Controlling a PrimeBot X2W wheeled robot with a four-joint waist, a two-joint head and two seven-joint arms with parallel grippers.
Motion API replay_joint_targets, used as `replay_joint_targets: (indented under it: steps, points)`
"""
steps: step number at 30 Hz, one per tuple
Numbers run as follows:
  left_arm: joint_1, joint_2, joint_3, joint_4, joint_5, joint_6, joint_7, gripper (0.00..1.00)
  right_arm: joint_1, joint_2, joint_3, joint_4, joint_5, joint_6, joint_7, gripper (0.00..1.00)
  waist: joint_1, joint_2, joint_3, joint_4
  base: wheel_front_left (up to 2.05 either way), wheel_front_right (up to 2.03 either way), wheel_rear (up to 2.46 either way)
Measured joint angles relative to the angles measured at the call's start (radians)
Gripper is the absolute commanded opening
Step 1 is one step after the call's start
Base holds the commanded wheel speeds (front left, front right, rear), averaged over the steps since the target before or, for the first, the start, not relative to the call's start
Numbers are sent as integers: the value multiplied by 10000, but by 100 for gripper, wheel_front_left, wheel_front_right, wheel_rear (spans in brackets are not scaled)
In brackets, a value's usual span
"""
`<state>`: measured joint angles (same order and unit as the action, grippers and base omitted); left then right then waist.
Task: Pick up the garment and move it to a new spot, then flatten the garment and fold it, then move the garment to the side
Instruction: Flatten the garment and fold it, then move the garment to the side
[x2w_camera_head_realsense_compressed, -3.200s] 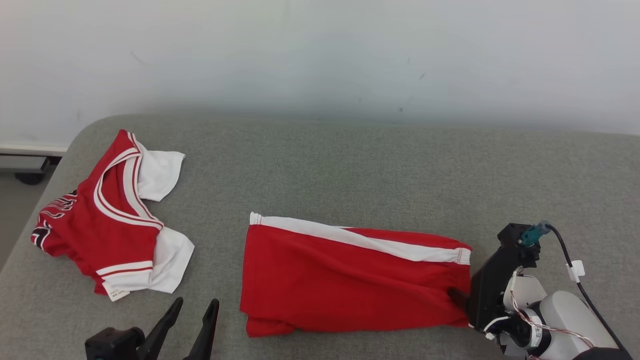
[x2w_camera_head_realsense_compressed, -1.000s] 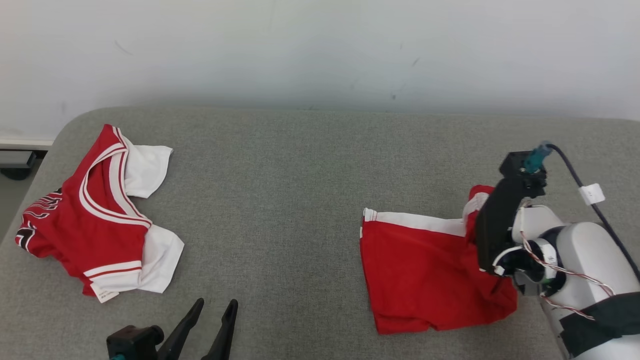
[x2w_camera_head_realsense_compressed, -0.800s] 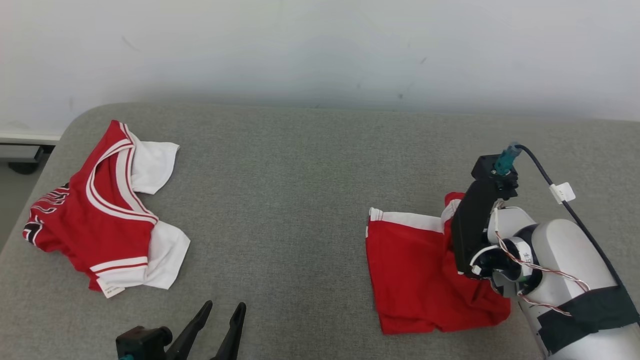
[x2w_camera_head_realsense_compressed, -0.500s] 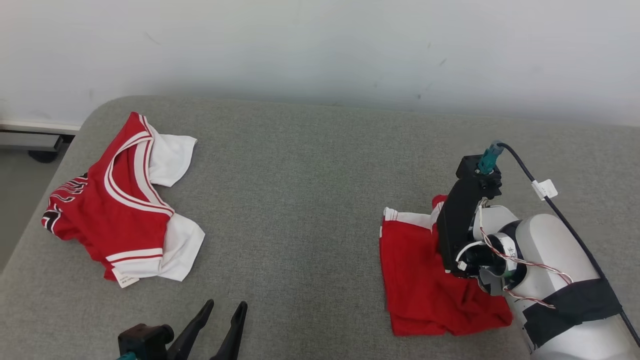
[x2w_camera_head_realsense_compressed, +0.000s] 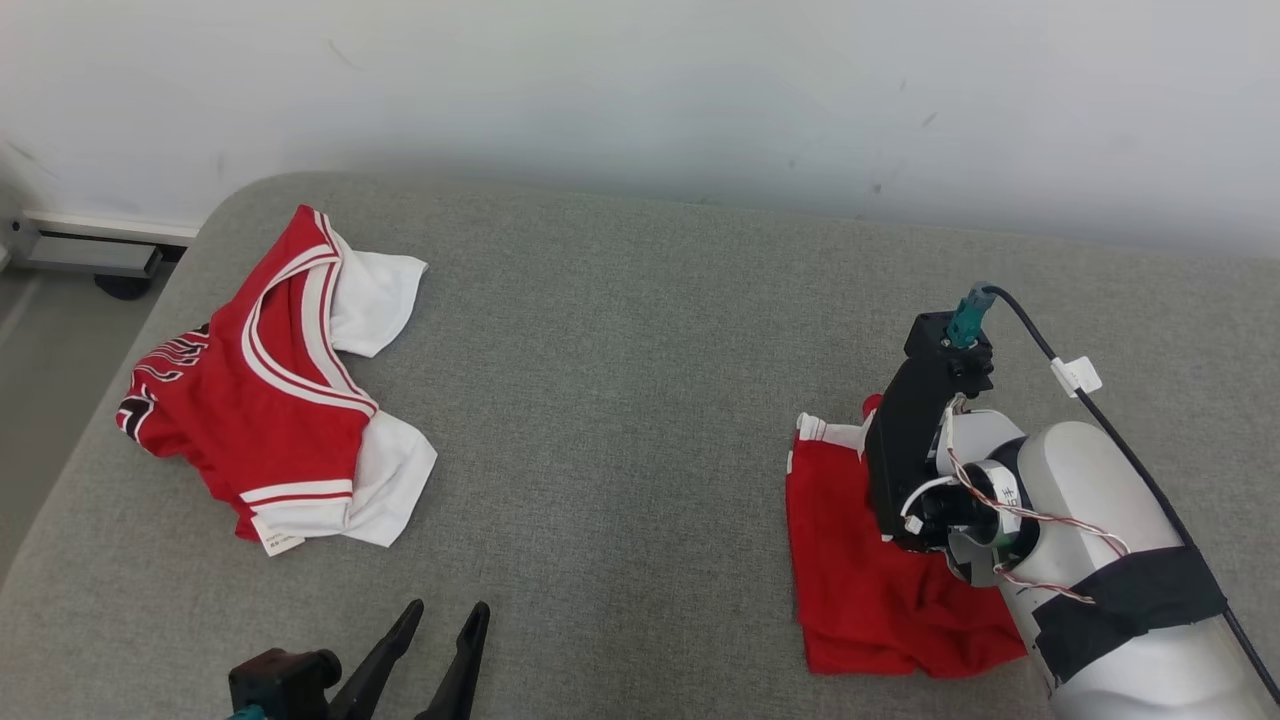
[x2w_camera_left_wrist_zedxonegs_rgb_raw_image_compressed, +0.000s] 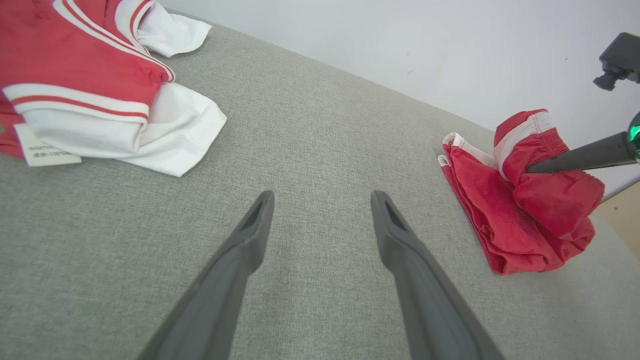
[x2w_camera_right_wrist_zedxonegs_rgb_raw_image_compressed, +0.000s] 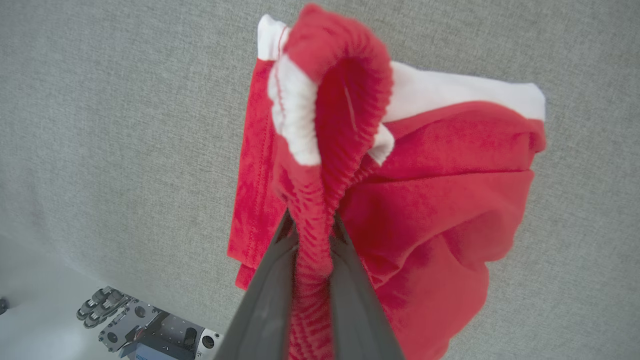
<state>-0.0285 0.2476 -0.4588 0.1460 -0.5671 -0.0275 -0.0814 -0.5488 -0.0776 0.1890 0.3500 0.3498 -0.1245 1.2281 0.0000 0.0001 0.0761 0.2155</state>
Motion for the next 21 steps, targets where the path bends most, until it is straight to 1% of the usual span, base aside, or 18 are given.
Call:
replay_joint_targets:
  steps: [1,2,9,18,20,21]
  points:
    - [-1,-2,-2,0,0,0,-4,100,-25,2,0,15,0,0,-54,79,0,-1,7,4,0,0,0]
    - [-2,-4,-4,0,0,-2,-25,100,-85,2,0,35,2,0,-67,100,0,0,12,7,0,0,0]
    - [-1,31,102,48,-36,4,-84,100,-352,59,0,52,176,0,-407,100,0,0,6,-81,0,0,0]
    - [24,104,247,46,-50,25,-176,100,-395,82,138,-343,270,69,-775,100,0,-1,-113,-406,0,0,0]
    - [40,132,265,38,-58,92,-226,100,-383,-117,173,-426,98,104,-813,100,0,-1,-140,-502,0,0,0]
    - [42,142,272,36,-58,92,-249,100,-347,-339,167,-489,-52,102,-832,100,0,-1,-153,-551,0,0,0]
